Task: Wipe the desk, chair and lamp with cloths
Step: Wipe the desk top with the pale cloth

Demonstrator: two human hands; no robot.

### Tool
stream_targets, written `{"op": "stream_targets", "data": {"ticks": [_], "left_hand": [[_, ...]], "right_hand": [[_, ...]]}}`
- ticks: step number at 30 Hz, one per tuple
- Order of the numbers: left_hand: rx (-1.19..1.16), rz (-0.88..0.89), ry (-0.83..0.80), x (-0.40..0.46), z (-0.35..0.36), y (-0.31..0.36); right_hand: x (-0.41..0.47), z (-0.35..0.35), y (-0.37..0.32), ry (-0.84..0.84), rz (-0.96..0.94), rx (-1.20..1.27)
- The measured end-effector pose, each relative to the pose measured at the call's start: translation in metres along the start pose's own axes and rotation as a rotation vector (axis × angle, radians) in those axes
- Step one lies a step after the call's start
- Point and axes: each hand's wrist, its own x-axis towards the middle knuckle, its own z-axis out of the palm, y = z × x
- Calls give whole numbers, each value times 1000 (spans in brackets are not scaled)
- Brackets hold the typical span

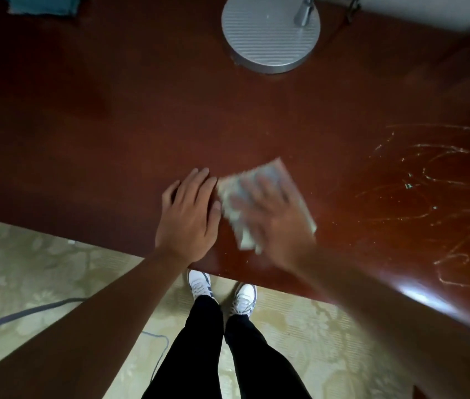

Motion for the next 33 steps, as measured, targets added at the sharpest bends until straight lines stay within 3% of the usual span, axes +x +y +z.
{"op": "stream_targets", "data": {"ticks": [3, 6, 11, 16, 21, 26, 33], "left_hand": [[-8, -9, -7, 0, -1, 0], [-8, -11, -16, 0, -2, 1], [-9, -24, -30, 1, -2, 0], [-16, -22, -24, 1, -2, -1], [-20, -15, -33, 1, 0, -2], [-10, -5, -8, 0, 2, -2], [-44, 5, 3, -1, 3, -4]], "right_hand": [[-61, 6, -41, -23, -125, 80], [-45, 0, -19, -58, -222, 11], [7, -11, 9, -24, 193, -10], [-63, 3, -52, -38, -6, 43], [-51, 1, -31, -69, -160, -24], [18, -2, -6, 31, 251, -88], [-57, 2, -70, -3, 18, -3]]}}
